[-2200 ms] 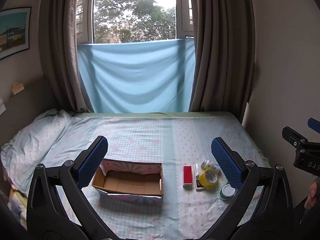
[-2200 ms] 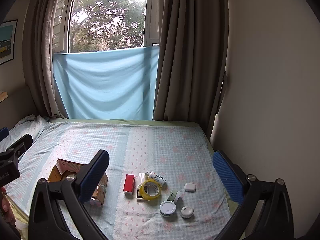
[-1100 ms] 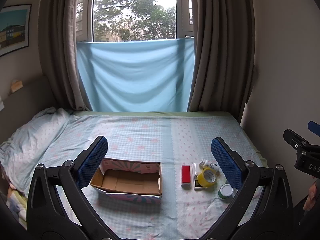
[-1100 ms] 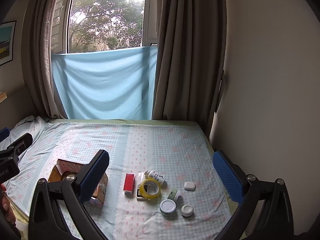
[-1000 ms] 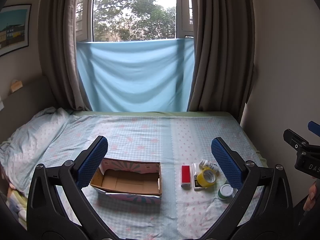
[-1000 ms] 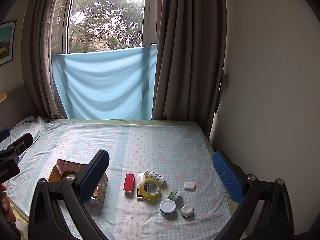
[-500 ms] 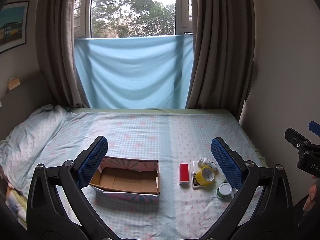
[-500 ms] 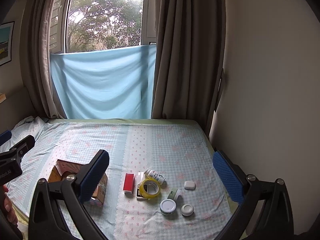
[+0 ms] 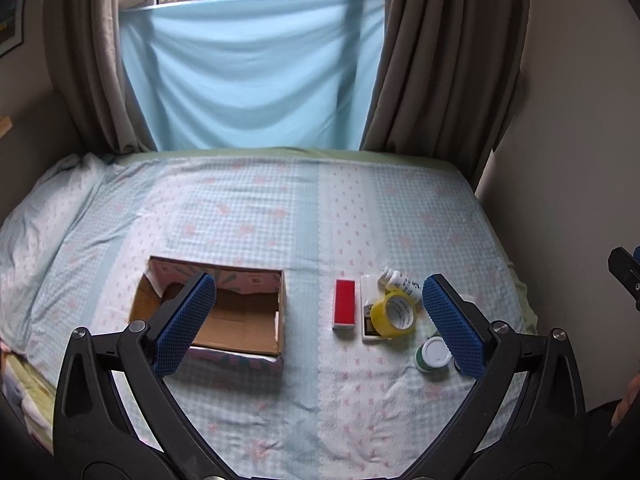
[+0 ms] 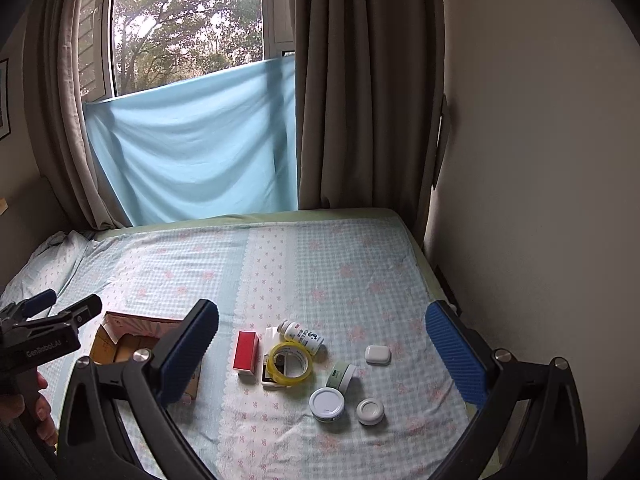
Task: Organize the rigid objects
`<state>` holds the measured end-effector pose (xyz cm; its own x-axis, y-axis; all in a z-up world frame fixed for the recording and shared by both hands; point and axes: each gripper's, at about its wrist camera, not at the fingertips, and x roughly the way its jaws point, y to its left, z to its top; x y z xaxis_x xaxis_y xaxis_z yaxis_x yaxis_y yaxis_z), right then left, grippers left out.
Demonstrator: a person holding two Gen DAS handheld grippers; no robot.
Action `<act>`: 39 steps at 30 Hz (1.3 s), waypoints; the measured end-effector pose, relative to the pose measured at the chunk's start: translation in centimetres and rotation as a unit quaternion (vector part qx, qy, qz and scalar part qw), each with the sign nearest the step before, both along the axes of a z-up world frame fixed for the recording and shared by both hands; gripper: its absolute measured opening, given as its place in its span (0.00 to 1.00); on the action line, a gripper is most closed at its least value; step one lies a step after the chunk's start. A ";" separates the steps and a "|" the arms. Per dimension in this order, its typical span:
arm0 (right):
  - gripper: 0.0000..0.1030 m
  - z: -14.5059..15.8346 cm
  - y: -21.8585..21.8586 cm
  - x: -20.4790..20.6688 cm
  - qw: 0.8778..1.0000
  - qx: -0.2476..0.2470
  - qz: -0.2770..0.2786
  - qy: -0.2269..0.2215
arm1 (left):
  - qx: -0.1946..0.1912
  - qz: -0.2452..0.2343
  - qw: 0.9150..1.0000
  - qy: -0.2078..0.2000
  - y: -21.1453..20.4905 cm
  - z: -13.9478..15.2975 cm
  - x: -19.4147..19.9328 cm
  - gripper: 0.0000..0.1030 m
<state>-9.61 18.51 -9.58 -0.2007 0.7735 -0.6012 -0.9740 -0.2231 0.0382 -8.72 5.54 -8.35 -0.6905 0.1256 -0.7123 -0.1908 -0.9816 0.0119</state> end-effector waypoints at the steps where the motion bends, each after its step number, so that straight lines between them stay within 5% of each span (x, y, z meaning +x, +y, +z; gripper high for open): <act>1: 1.00 -0.9 0.9 0.3 1.000 -0.010 0.008 0.007 | -0.005 -0.002 1.000 -0.016 0.6 -1.0 -0.9 1.00; 8: 1.00 -8.3 6.9 0.6 0.995 -0.072 0.055 0.029 | -0.020 -0.008 0.993 -0.113 4.0 -8.4 -8.0 1.00; 19: 1.00 -20.5 14.9 0.4 0.975 -0.220 -0.010 0.037 | -0.067 -0.031 0.971 -0.228 8.2 -21.6 -17.5 0.99; 30: 1.00 -31.8 21.0 0.3 0.931 -0.353 -0.097 -0.001 | -0.144 -0.041 0.930 -0.336 10.0 -34.6 -23.5 0.98; 39: 0.90 -38.2 23.2 -0.6 0.883 -0.452 -0.118 -0.040 | -0.160 -0.026 0.902 -0.401 10.1 -40.3 -24.9 0.89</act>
